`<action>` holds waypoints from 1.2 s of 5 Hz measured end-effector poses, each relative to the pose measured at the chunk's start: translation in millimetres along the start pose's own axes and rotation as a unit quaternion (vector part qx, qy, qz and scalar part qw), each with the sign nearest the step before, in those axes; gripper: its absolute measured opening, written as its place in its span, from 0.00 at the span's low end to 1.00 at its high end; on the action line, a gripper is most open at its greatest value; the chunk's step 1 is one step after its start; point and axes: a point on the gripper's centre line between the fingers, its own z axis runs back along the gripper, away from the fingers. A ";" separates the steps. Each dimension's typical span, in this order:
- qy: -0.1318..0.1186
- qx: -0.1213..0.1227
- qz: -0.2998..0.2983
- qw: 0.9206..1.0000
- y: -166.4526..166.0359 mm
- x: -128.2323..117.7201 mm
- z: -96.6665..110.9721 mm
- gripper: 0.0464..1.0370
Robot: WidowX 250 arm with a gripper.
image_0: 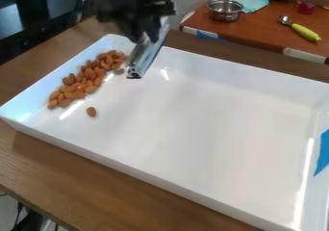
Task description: Sweep into pile
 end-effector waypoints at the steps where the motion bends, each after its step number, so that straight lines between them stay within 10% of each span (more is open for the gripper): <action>1: 0.004 -0.007 -0.037 0.999 0.2 -20.4 1.5 0.26; 3: 0.008 0.034 -0.116 0.993 24.2 -72.5 -22.7 0.26; 6: 0.007 0.101 -0.174 0.980 62.6 -70.2 -34.2 0.26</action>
